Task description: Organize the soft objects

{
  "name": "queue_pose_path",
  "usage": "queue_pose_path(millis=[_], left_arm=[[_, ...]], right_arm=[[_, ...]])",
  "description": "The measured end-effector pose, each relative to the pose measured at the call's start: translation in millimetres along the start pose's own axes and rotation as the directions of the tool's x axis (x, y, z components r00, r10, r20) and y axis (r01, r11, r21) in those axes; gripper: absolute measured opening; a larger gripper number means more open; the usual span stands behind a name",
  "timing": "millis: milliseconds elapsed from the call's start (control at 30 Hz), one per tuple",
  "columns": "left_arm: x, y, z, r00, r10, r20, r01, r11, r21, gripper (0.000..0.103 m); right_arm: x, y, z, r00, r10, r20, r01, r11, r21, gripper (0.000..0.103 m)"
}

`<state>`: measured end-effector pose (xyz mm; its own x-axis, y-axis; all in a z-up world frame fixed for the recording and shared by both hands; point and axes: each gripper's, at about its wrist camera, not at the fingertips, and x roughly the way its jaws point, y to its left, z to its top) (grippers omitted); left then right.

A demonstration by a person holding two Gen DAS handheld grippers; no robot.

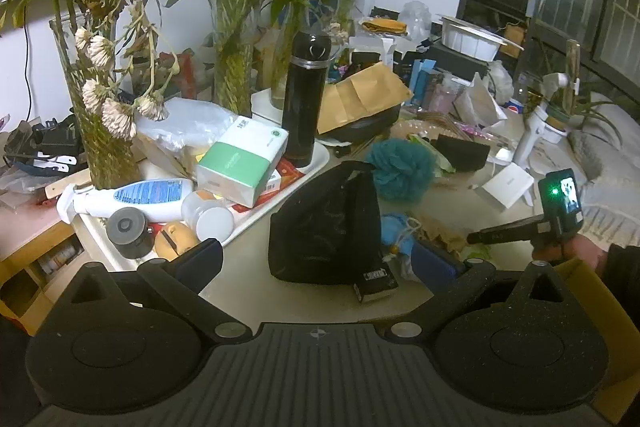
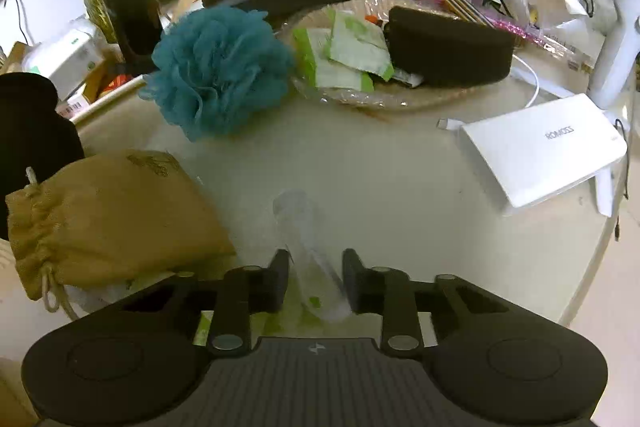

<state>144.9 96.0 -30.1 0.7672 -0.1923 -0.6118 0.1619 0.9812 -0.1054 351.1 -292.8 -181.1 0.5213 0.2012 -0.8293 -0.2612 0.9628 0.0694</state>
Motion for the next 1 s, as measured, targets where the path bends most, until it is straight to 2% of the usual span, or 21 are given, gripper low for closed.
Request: queue_pose_path(millis=[33,67,133,233,400,1000], left_arm=[[0.1,-0.4,0.7,1.000,0.000,0.002,0.000,1.000,0.001,0.103],[0.5,-1.0,1.1,1.000,-0.001,0.002,0.001,1.000,0.003,0.103],[0.9,-2.3,2.5,1.000,0.000,0.003,0.000,1.000,0.008,0.103],[0.6,-3.6,4.2,1.000,0.002,0.006,-0.002,1.000,0.014,0.103],[0.0,-4.7,6.2,1.000,0.006,0.013,-0.006,1.000,0.022,0.103],[-2.9,-18.0,15.0,0.997,0.023,0.080,-0.032,0.993,0.110,0.102]], right_arm=[[0.0,-0.7,-0.2,1.000,-0.016,-0.001,0.016,1.000,0.002,0.012],[0.2,-2.3,-0.7,1.000,-0.024,0.001,0.024,1.000,0.007,0.006],[-0.7,-6.9,-1.6,1.000,-0.015,0.004,0.015,1.000,0.028,0.005],[-5.8,-7.3,-1.5,0.999,-0.041,0.026,0.040,0.999,0.015,0.004],[-22.7,-8.6,3.4,0.996,-0.038,0.083,0.035,0.999,0.030,0.004],[-134.0,3.4,0.0,0.981,0.079,0.177,-0.076,0.997,-0.023,0.004]])
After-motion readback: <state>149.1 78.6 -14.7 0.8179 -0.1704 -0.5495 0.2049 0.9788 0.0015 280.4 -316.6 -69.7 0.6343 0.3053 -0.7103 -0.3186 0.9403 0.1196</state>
